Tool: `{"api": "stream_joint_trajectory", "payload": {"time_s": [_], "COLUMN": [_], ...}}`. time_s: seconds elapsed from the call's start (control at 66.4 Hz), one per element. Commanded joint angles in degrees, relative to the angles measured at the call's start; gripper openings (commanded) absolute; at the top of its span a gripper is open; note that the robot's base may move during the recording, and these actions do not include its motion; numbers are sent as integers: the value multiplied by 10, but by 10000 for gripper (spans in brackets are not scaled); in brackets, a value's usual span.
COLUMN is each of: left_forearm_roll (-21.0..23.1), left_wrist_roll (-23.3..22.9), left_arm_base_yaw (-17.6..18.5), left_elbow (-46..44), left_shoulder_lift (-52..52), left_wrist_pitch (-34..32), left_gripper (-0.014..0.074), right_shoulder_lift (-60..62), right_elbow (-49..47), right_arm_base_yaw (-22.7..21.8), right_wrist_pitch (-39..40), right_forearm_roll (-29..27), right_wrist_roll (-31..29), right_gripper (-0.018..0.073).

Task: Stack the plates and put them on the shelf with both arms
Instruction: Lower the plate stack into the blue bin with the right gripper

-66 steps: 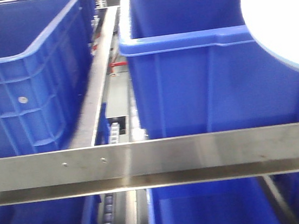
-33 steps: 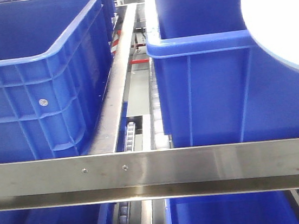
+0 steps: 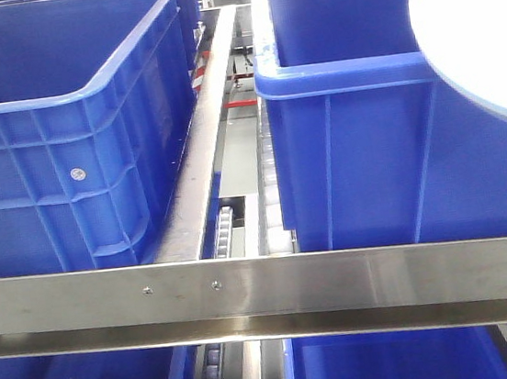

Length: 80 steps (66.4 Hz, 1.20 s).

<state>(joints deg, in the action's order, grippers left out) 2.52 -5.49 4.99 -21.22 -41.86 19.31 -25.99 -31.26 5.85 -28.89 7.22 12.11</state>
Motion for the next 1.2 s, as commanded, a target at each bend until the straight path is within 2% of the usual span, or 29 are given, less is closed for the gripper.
{"api": "stream_joint_trajectory", "payload": {"time_s": [0.0, 0.391, 0.632, 0.858, 1.19], "left_forearm_roll": [1, 1, 1, 1, 1], "left_wrist_roll": [-5, -5, -5, -5, -5], "left_arm_base_yaw": [-1, -1, -1, -1, -1], "left_elbow": [-16, -16, -16, -16, -16], "left_shoulder_lift": [1, 1, 1, 1, 1], "left_wrist_pitch": [-44, -44, -44, -44, -44], "left_gripper": [83, 83, 83, 83, 83], "right_shoulder_lift": [0, 0, -21, -141, -367], "right_elbow": [-17, -17, -24, -87, -233], "right_arm_base_yaw": [-4, -4, -4, -4, -16], "right_wrist_pitch": [56, 65, 147, 213, 271], "right_forearm_roll": [5, 5, 5, 5, 5], "right_wrist_roll": [-2, -2, -2, -2, -3], "right_gripper": [57, 57, 57, 57, 57]}}
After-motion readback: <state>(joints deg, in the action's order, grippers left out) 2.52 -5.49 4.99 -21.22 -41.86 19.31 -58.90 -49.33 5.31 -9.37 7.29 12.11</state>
